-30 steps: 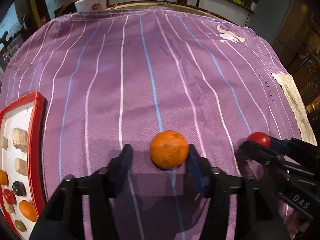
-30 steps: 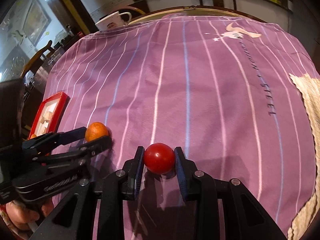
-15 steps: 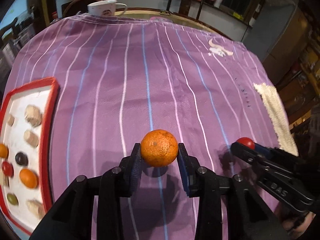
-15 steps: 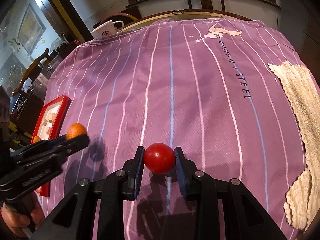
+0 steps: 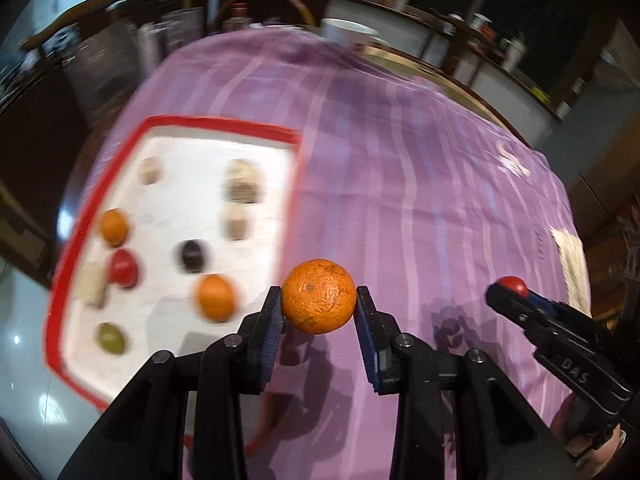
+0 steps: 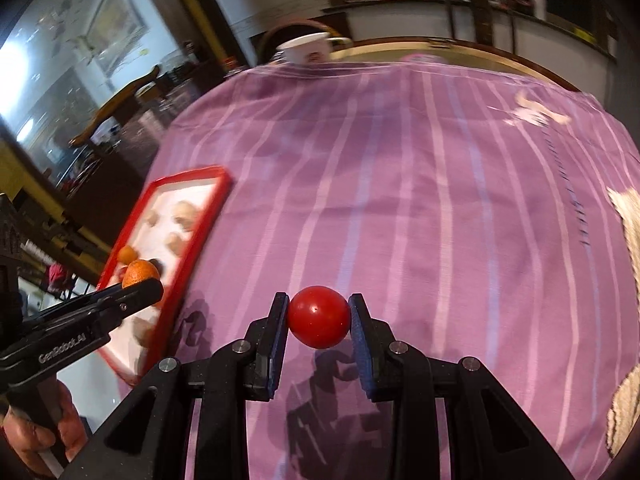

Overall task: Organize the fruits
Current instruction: 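Carry the tangerine and tomato into the tray and open both tools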

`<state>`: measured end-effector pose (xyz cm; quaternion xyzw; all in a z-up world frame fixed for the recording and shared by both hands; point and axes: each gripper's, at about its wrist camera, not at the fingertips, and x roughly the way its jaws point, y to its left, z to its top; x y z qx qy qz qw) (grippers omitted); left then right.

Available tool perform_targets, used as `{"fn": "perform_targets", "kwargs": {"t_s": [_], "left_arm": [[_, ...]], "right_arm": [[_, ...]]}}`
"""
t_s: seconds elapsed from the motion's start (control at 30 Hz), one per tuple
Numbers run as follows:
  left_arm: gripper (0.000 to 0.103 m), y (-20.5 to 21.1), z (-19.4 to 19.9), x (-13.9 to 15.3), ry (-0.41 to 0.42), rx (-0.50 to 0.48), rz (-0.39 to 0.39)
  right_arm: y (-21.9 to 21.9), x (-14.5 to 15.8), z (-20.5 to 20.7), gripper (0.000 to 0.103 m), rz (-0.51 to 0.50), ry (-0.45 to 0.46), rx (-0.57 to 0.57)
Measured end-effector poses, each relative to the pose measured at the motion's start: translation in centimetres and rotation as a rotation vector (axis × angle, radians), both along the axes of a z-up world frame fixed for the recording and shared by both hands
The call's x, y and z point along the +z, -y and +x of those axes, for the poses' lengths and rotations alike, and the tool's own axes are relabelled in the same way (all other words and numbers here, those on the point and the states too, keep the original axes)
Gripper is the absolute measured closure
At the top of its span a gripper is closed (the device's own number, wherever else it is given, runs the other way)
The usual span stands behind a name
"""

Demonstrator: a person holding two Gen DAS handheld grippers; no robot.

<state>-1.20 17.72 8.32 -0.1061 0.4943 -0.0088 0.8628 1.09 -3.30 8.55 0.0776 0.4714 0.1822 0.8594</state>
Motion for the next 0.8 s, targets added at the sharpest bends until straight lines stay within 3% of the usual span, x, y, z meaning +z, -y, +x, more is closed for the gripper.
{"fn": "perform_targets", "kwargs": {"t_s": [0.23,0.47,0.8], "left_arm": [[0.069,-7.5,-0.3,0.1,-0.015,0.101,0.035],[0.069,-11.0,2.7,-1.1,-0.044,0.071,0.124],[0.069,-14.5,8.1,-3.6,-0.082,0.056,0.089]], "right_arm": [[-6.7,0.5,0.2,0.070,-0.002,0.006,0.092],[-12.7,0.2,2.1,0.070,-0.031,0.015,0.154],[-20.8,-0.9,5.5,0.070,-0.061,0.030,0.217]]}}
